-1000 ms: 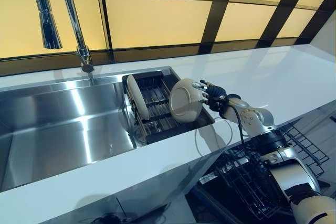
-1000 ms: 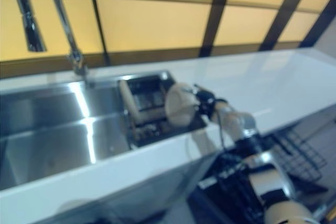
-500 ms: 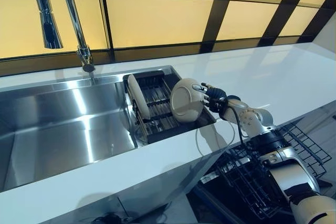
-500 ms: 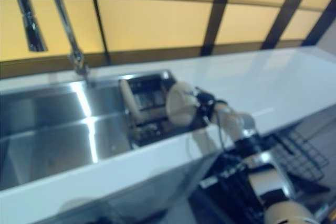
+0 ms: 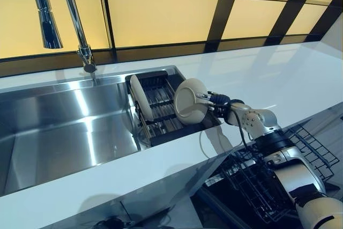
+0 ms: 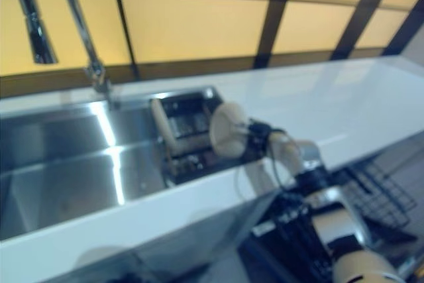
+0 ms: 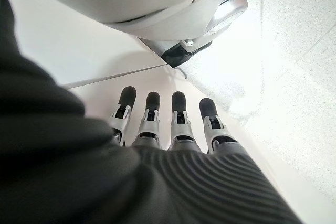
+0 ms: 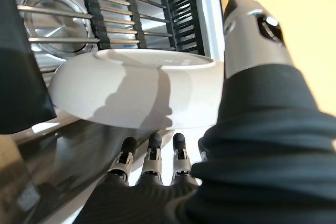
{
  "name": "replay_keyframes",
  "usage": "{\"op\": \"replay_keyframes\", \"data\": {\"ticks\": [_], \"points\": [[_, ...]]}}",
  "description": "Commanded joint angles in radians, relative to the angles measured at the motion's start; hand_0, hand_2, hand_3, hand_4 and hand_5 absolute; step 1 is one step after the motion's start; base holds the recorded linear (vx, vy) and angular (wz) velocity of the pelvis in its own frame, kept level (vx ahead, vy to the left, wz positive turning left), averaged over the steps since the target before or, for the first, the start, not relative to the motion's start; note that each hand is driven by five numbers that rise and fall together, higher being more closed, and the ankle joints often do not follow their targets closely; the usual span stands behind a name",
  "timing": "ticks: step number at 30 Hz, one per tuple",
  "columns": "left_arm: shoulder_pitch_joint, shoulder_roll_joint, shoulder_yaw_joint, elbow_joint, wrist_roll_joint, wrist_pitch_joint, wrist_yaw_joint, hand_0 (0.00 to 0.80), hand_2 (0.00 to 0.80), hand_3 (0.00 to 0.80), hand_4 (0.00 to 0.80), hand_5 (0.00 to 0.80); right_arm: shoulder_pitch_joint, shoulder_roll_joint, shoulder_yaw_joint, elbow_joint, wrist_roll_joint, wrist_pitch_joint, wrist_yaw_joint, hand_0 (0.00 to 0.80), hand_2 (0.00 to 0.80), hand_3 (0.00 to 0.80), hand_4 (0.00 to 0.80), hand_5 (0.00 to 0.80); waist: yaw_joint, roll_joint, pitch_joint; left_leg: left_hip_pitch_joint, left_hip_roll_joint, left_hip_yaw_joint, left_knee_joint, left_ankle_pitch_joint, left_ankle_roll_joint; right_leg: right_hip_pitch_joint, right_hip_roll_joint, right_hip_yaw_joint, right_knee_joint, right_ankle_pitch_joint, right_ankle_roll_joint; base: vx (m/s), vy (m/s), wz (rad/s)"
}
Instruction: Take plates into dishwasher
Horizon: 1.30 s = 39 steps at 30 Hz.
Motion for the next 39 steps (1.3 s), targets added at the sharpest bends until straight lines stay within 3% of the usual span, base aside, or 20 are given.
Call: {"op": "replay_keyframes", "data": {"ticks": [1,13,39], "points": [[-0.113,0.006,-0.064,0.02,0.003,-0.008,0.007,0.0,0.0,0.0,0.0,0.0,-0.143,-0.023,0.002,0.053,-0.048,-0.016,0.001,0.0,0.0,0.0,0.0,0.0,0.038,0.029,-0.003,0.067,-0.042,0.013,0.004,-0.126,0.063,-0.081,-0.074,0.01,0.182,0.091,0.061,0.0,0.0,0.0],[-0.109,0.003,-0.069,0.02,0.02,-0.008,-0.001,0.0,0.0,0.0,0.0,0.0,-0.132,-0.002,0.009,0.045,-0.101,0.003,-0.007,0.0,0.0,0.0,0.0,0.0,0.035,0.033,-0.003,0.076,-0.04,0.014,0.004,-0.133,0.062,-0.094,-0.083,0.008,0.198,0.098,0.066,0.0,0.0,0.0],[-0.108,-0.009,-0.077,0.02,0.026,0.001,-0.001,0.0,0.0,0.0,0.0,0.0,-0.117,0.053,0.001,0.038,-0.115,-0.02,-0.061,0.0,0.0,0.0,0.0,0.0,0.031,0.039,-0.003,0.088,-0.04,0.013,0.004,-0.144,0.064,-0.12,-0.098,0.007,0.228,0.111,0.072,0.0,0.0,0.0]]}}
